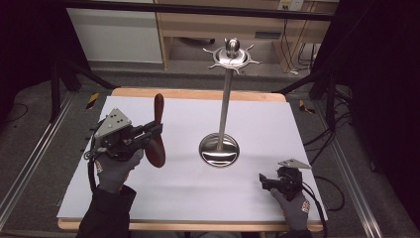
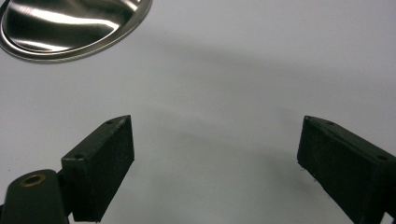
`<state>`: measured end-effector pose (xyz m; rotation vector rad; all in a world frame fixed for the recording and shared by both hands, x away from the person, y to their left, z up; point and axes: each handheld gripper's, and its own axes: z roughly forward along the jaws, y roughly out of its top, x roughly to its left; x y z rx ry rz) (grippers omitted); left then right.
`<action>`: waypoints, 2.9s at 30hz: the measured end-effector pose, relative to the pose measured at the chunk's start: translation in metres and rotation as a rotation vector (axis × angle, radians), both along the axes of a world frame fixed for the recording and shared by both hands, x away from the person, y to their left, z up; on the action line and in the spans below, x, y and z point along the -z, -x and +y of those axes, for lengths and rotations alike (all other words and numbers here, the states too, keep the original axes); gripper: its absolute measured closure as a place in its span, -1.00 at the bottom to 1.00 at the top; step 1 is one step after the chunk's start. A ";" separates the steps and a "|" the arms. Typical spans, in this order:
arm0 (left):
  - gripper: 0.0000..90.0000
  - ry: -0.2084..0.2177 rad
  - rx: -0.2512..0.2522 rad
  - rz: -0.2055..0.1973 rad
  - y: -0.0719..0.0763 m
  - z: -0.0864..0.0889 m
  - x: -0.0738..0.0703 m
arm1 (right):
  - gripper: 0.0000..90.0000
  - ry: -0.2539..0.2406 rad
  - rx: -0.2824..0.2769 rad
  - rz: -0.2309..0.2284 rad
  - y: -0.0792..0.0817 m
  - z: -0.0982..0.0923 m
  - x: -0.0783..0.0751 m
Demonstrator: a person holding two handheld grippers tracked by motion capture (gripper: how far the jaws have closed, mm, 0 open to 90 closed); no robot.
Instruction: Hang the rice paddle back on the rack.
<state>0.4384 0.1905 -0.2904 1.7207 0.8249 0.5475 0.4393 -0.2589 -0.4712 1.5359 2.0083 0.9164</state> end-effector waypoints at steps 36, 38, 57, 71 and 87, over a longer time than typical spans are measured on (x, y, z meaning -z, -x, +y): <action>0.75 0.013 0.057 -0.038 -0.020 -0.045 -0.028 | -0.75 -0.019 0.002 0.003 -0.002 0.000 0.000; 0.75 0.016 0.061 -0.040 -0.021 -0.048 -0.029 | -0.75 -0.018 0.005 0.005 -0.002 0.000 0.000; 0.75 0.019 0.092 -0.066 -0.027 -0.071 -0.045 | -0.76 -0.022 0.004 0.001 -0.002 -0.001 -0.001; 0.75 0.028 0.088 -0.074 -0.033 -0.080 -0.049 | -0.76 -0.023 0.005 0.002 -0.002 -0.001 -0.001; 0.75 0.016 0.082 -0.076 -0.039 -0.085 -0.057 | -0.76 -0.024 0.006 0.001 -0.002 -0.002 -0.001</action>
